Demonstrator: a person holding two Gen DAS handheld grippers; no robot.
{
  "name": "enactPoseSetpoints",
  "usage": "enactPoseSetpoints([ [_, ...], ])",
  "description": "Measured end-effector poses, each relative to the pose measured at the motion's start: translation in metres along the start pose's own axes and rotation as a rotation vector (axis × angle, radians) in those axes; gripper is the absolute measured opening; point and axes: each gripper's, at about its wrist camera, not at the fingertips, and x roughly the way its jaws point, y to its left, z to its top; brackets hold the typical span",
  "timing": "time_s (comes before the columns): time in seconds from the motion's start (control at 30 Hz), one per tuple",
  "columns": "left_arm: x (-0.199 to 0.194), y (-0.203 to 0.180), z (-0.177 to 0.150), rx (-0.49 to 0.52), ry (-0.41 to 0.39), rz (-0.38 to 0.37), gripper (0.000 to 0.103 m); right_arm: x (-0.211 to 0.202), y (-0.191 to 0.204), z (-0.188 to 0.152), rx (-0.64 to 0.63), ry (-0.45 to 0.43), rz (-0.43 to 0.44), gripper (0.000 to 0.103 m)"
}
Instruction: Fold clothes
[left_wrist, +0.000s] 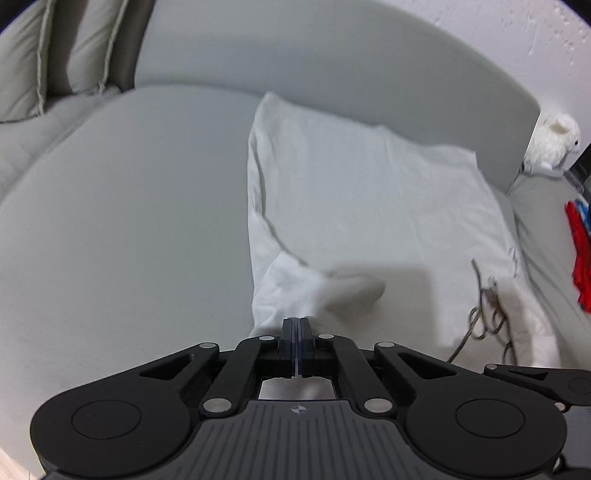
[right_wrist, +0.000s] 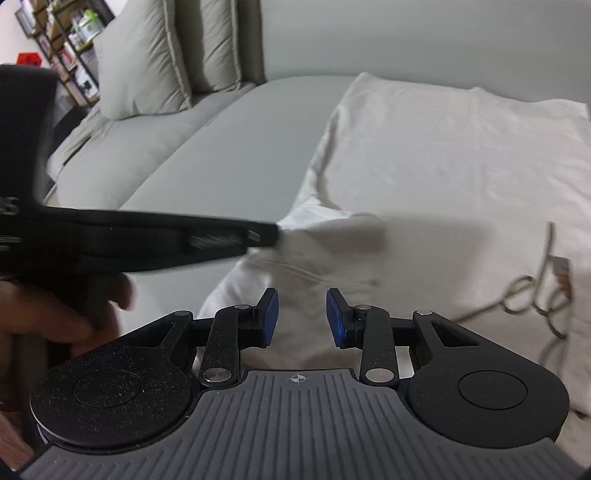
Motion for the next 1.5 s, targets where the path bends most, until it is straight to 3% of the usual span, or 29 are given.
enactPoseSetpoints([
  [0.1, 0.010, -0.001, -0.001, 0.032, 0.025, 0.018, 0.000, 0.018, 0.005, -0.008, -0.035, 0.077, -0.025, 0.036],
  [0.23, -0.002, -0.002, 0.001, 0.018, -0.043, 0.047, 0.001, 0.013, 0.008, -0.027, -0.071, 0.107, -0.046, 0.036],
  [0.43, -0.036, 0.010, -0.007, -0.028, -0.123, -0.013, 0.001, -0.008, 0.010, -0.043, -0.084, 0.126, -0.063, 0.033],
  [0.53, -0.053, 0.021, -0.014, -0.076, -0.137, -0.044, 0.001, -0.022, 0.006, -0.045, -0.050, 0.094, -0.056, 0.034],
  [0.67, -0.061, 0.029, -0.023, -0.137, -0.083, -0.067, 0.001, -0.036, -0.004, -0.038, -0.017, 0.019, -0.059, 0.034],
  [0.8, -0.060, 0.021, -0.026, -0.104, -0.074, -0.083, 0.001, -0.031, -0.019, -0.018, 0.018, -0.018, -0.065, 0.035],
  [0.97, -0.037, 0.003, -0.024, 0.003, -0.018, -0.104, 0.000, 0.002, -0.019, 0.022, 0.012, -0.038, -0.037, 0.035],
  [1.0, -0.029, 0.000, -0.025, 0.024, 0.019, -0.102, 0.000, 0.007, -0.020, 0.024, 0.010, -0.039, -0.035, 0.031],
  [1.2, -0.015, 0.001, -0.035, 0.013, 0.108, -0.119, 0.000, 0.059, -0.022, 0.046, -0.020, 0.010, -0.020, 0.026],
  [1.4, -0.014, -0.008, -0.038, 0.059, 0.115, -0.081, 0.000, 0.077, -0.035, 0.057, -0.030, 0.032, -0.131, 0.004],
  [1.5, -0.015, -0.013, -0.038, 0.075, 0.107, -0.069, 0.000, 0.065, -0.044, 0.062, 0.033, 0.023, -0.175, 0.008],
])
